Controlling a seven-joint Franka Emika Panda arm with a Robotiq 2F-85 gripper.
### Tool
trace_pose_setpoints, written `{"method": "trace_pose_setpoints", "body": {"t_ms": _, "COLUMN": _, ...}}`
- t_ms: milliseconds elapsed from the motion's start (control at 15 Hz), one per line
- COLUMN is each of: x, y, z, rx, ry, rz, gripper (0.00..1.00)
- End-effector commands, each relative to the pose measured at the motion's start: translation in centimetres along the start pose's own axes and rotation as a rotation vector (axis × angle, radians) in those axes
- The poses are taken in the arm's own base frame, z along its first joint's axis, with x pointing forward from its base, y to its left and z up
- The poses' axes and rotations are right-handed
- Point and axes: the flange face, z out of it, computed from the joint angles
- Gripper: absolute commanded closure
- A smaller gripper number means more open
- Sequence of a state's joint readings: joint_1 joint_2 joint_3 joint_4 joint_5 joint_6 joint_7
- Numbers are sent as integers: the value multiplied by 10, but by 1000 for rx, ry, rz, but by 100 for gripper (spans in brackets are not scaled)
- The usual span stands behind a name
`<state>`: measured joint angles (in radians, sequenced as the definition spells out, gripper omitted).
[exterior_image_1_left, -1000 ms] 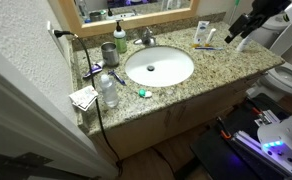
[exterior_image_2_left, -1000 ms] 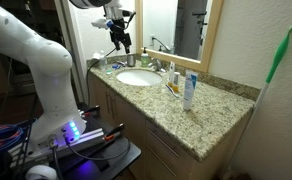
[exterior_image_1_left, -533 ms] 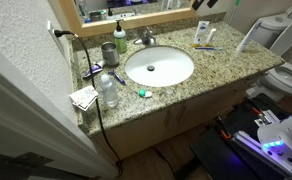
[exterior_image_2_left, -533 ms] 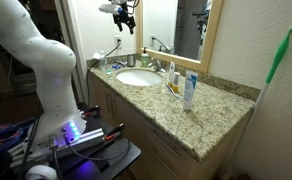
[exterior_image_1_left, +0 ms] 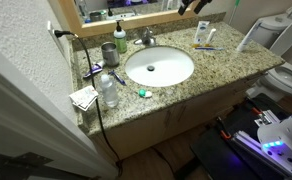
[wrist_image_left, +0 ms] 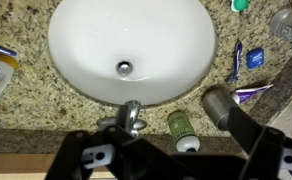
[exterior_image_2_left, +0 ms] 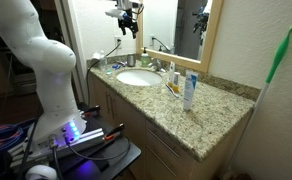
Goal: Open the faucet, place the toothbrush underneath the running faucet then set it down on the right side of the counter, pick up the shaving stick and place it under the running water then set it down on the left side of the counter, close the faucet
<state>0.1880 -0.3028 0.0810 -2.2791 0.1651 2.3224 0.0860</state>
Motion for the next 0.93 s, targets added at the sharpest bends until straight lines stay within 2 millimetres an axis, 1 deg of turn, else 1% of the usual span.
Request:
{"method": "trace_pose_setpoints", "body": {"t_ms": 0, "x": 68, "y": 6, "z": 43, "rx": -16, "ry": -28, "rz": 142, "gripper": 0}}
{"method": "trace_pose_setpoints", "body": {"t_ms": 67, "x": 77, "y": 9, "z": 44, "rx": -20, "ry": -26, "rz": 183, "gripper": 0}}
{"method": "trace_pose_setpoints", "body": {"t_ms": 133, "x": 46, "y": 2, "z": 33, "rx": -9, "ry": -22, "rz": 120, "gripper": 0}}
{"method": "trace_pose_setpoints", "body": {"t_ms": 200, "x": 59, "y": 6, "z": 41, "rx": -11, "ry": -24, "rz": 150, "gripper": 0}}
{"method": "trace_pose_setpoints", "body": {"t_ms": 267, "x": 68, "y": 9, "z": 46, "rx": -10, "ry": -25, "rz": 165, "gripper": 0}}
{"method": "trace_pose_setpoints", "body": {"t_ms": 400, "x": 75, "y": 11, "z": 50, "rx": -10, "ry": -24, "rz": 176, "gripper": 0}}
{"method": "trace_pose_setpoints", "body": {"t_ms": 467, "x": 81, "y": 20, "z": 71, "rx": -59, "ry": -123, "rz": 198, "gripper": 0}}
{"method": "trace_pose_setpoints", "body": {"t_ms": 600, "x": 94, "y": 31, "z": 103, "rx": -45, "ry": -182, "rz": 208, "gripper": 0}}
{"method": "trace_pose_setpoints", "body": {"t_ms": 667, "x": 99, "y": 32, "z": 113, "rx": -37, "ry": -201, "rz": 199, "gripper": 0}}
{"method": "trace_pose_setpoints", "body": {"t_ms": 867, "x": 133, "y": 41, "z": 146, "rx": -40, "ry": -187, "rz": 202, "gripper": 0}}
